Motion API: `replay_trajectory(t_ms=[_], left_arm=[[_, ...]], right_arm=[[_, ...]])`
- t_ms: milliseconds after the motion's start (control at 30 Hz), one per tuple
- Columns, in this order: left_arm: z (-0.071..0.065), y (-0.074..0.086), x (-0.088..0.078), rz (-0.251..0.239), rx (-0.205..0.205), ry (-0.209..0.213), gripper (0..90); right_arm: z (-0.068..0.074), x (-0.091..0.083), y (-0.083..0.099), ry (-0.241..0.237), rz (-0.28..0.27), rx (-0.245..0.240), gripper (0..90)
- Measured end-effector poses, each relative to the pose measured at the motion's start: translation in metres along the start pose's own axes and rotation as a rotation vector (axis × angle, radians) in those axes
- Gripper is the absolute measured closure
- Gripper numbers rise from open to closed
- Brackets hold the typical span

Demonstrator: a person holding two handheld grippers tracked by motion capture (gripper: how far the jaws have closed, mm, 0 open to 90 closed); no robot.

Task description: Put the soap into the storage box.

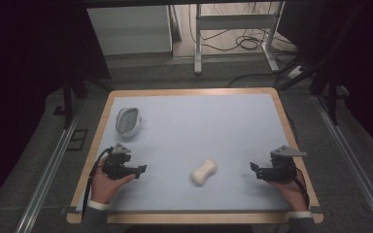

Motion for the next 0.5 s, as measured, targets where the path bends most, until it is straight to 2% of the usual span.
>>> replay_trajectory(t_ms=[100,167,400,500], left_arm=[[0.000,0.001,0.002,0.008,0.000,-0.003,22.9],[0.001,0.006,0.003,0.018,-0.008,-0.009,23.6],[-0.005,0.002,-0.005,0.007,0.009,-0.020,24.8],[-0.013,0.000,-0.010,0.005,0.005,0.007,25.0]], right_arm=[[-0.002,0.000,0.001,-0.009,0.000,-0.004,8.8],[-0.011,0.000,-0.001,0.012,-0.013,0.002,8.6],[-0.012,-0.005,-0.003,-0.005,-0.033,0.010,8.6],[-0.015,-0.011,-0.003,-0.005,-0.053,0.028,8.6]])
Point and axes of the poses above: each handheld gripper's, and its own axes: x roughly forward along the jaws, y roughly out of its underside, z roughly to its left, the point moved 10 cm from there along x, roughly forward along the jaws, and after that the axes turned 2 degrees about -y, right-handed, at the moved point
